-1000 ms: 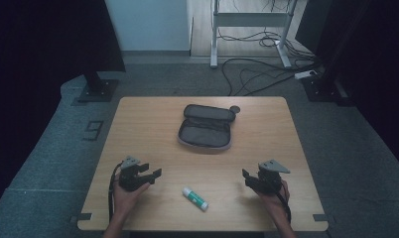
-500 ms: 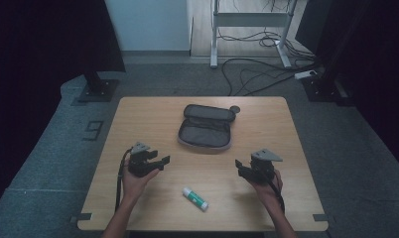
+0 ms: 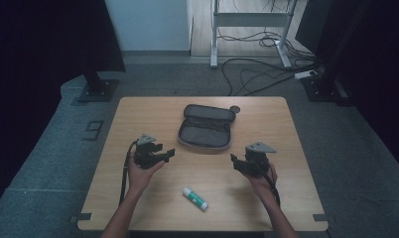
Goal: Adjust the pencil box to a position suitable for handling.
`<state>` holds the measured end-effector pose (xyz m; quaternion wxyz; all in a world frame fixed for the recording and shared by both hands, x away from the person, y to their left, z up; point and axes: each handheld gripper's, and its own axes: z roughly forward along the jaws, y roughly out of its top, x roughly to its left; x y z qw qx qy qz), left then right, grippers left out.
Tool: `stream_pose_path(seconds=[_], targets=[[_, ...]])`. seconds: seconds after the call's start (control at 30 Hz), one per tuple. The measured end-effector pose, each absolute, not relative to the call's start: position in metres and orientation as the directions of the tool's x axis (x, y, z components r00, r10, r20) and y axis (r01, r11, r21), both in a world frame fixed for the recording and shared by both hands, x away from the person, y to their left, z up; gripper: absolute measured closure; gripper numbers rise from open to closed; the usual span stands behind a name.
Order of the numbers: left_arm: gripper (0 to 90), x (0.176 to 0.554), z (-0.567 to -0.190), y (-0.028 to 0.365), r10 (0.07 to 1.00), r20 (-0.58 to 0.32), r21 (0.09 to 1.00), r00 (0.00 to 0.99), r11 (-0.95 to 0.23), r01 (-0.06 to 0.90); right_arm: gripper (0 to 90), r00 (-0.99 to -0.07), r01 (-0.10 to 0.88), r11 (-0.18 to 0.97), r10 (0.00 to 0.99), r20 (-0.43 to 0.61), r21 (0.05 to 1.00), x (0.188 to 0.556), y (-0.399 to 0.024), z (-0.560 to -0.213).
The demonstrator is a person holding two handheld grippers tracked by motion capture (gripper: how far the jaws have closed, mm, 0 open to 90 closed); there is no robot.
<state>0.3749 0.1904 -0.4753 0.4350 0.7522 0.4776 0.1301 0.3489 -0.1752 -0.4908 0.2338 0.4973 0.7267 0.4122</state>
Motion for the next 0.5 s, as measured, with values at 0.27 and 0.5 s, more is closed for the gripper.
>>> stream_pose_path(seconds=[0.27, 0.5], targets=[[37.8, 0.387, -0.471, 0.186, 0.838, -0.229, 0.784, 0.495, -0.142, 0.604, 34.3, -0.401, 0.533, 0.176, 0.914, 0.064, 0.828, 0.359, -0.169, -0.487], [37.8, 0.399, -0.471, 0.184, 0.848, -0.226, 0.777, 0.479, -0.140, 0.614, 34.7, -0.415, 0.529, 0.199, 0.908, 0.047, 0.825, 0.369, -0.162, -0.486]])
